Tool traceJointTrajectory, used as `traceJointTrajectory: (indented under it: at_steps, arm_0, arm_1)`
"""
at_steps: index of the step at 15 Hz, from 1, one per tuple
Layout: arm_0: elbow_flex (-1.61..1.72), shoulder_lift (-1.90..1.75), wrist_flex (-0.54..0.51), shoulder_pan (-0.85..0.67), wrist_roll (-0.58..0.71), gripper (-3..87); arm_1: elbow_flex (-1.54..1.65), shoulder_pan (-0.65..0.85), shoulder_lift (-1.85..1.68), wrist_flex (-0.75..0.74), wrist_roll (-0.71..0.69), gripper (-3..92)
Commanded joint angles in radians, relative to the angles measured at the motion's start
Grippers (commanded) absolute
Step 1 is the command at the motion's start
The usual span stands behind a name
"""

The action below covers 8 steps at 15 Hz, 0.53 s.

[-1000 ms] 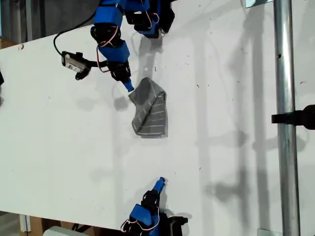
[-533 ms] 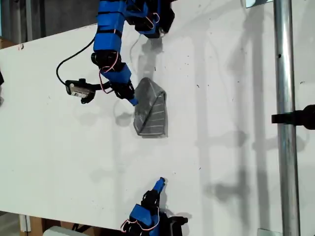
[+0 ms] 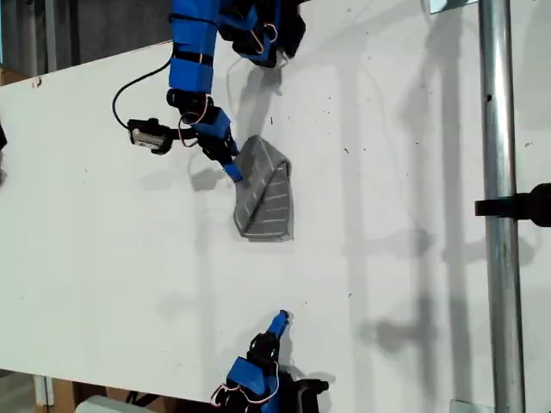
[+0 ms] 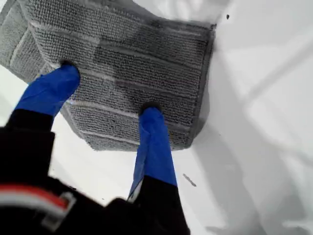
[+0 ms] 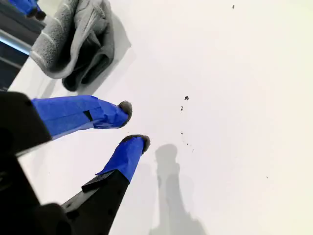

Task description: Grasp corners of a towel and fold twice.

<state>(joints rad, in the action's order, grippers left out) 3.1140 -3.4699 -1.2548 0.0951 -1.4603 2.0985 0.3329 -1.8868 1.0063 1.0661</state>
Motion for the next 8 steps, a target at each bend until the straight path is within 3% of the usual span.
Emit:
traceJointTrajectory:
  at_steps: [1,5,8]
  arm_0:
    - [-0.002,-0.005,0.02,-0.006,-0.002,8.5]
    - [-0.002,-0.005,0.017,-0.002,-0.009,8.5]
    - [-0.003,-0.005,0.014,0.008,-0.018,8.4]
  arm_1:
    - [-0.018,0.032,0.084,-0.106,-0.017,28.1]
    - [-0.114,0.038,0.362,-0.192,-0.028,25.2]
    - [-0.173,0.015,0.403,-0.179,-0.057,11.6]
